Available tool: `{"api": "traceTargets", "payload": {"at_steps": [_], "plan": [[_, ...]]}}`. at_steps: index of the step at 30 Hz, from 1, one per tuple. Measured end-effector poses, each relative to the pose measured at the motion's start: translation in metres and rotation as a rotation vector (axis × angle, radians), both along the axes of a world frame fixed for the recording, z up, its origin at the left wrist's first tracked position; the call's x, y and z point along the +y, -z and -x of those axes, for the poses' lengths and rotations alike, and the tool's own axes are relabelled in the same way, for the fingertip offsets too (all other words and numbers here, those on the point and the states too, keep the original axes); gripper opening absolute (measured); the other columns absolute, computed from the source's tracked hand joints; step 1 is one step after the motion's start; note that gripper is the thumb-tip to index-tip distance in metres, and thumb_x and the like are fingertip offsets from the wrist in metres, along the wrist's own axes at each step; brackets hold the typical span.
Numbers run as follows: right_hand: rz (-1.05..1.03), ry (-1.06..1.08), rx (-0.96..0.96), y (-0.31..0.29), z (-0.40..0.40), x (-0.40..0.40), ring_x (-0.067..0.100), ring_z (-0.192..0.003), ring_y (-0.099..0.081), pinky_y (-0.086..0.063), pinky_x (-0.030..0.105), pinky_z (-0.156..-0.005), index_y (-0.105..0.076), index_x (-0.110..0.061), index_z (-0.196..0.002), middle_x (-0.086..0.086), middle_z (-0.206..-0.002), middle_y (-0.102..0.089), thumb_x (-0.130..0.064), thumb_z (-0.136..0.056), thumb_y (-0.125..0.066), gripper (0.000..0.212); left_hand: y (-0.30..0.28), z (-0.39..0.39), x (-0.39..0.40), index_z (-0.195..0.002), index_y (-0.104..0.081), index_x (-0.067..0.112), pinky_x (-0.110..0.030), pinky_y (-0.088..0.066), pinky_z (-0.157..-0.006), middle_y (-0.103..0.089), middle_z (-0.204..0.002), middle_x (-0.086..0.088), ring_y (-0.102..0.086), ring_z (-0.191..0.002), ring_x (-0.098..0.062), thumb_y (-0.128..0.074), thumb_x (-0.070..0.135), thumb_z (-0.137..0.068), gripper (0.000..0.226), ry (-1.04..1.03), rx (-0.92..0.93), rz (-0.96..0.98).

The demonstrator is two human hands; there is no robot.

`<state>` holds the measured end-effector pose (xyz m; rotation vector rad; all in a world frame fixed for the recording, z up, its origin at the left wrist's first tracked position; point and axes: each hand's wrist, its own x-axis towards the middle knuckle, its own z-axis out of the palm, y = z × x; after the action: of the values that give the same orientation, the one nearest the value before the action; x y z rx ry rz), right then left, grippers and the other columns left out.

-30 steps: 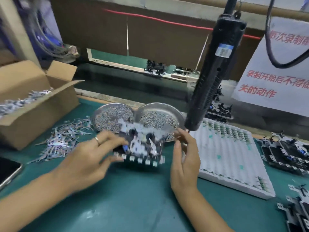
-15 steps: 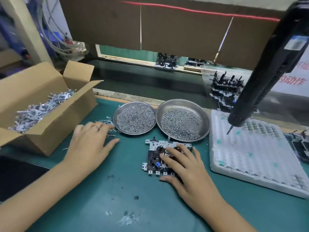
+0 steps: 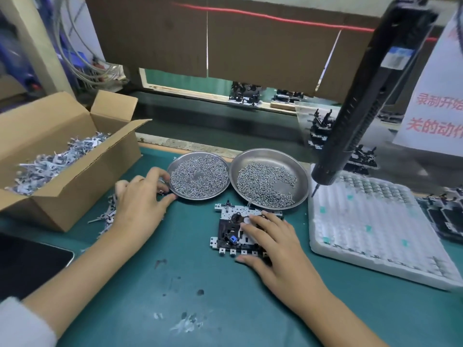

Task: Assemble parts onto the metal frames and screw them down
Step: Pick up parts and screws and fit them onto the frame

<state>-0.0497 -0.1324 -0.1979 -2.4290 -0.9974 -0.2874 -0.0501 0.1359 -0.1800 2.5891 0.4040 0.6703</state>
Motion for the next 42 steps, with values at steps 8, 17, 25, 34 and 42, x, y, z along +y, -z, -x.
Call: {"api": "traceTargets", "payload": {"at_steps": [8, 17, 25, 34, 42], "plan": [[-0.015, 0.007, 0.042, 0.000, 0.000, -0.001, 0.025, -0.134, -0.037, -0.028, 0.051, -0.109, -0.059, -0.015, -0.127, 0.001, -0.136, -0.051, -0.045, -0.087, -0.060, 0.050, -0.018, 0.013, 0.003, -0.090, -0.056, 0.033, -0.030, -0.028, -0.094, -0.064, -0.069, 0.023, -0.058, -0.078, 0.002, -0.068, 0.024, -0.084, 0.017, -0.016, 0.094, 0.196], [-0.402, -0.025, -0.037, -0.003, 0.002, -0.002, 0.011, -0.127, -0.045, -0.035, 0.040, -0.108, -0.060, -0.013, -0.125, -0.002, -0.133, -0.053, -0.023, -0.093, -0.057, 0.033, -0.062, 0.044, -0.040, -0.087, -0.067, 0.027, -0.004, -0.041, -0.056, -0.070, -0.075, 0.013, -0.058, -0.063, 0.007, -0.069, 0.015, -0.079, 0.015, 0.373, 0.201, 0.475], [-0.498, -0.130, -0.135, -0.007, -0.012, -0.010, 0.019, -0.088, -0.060, -0.050, 0.030, -0.081, -0.072, 0.002, -0.096, 0.006, -0.089, -0.069, 0.005, -0.083, -0.062, 0.017, -0.037, 0.024, -0.095, -0.087, -0.065, 0.013, -0.011, -0.047, -0.064, -0.068, -0.072, 0.004, -0.062, -0.071, -0.003, -0.070, 0.009, -0.079, 0.010, 0.701, 0.264, 0.932], [-0.386, -0.048, 0.062, -0.008, -0.014, -0.008, 0.020, -0.083, -0.063, -0.049, 0.029, -0.077, -0.073, -0.004, -0.099, 0.004, -0.087, -0.069, 0.002, -0.084, -0.061, 0.020, -0.008, 0.030, -0.096, -0.076, -0.063, 0.052, -0.037, -0.029, -0.097, -0.063, -0.093, 0.021, -0.054, -0.099, -0.001, -0.064, 0.042, -0.075, 0.009, 0.537, -0.035, 0.369], [-0.425, -0.041, 0.061, -0.003, -0.010, -0.009, 0.015, -0.078, -0.061, -0.049, 0.027, -0.072, -0.074, -0.006, -0.097, -0.001, -0.083, -0.069, -0.005, -0.085, -0.066, 0.015, -0.002, 0.030, -0.095, -0.065, -0.066, 0.045, -0.028, -0.021, -0.096, -0.061, -0.095, 0.020, -0.053, -0.101, -0.003, -0.064, 0.047, -0.066, 0.003, 0.444, -0.001, 0.374]]}}
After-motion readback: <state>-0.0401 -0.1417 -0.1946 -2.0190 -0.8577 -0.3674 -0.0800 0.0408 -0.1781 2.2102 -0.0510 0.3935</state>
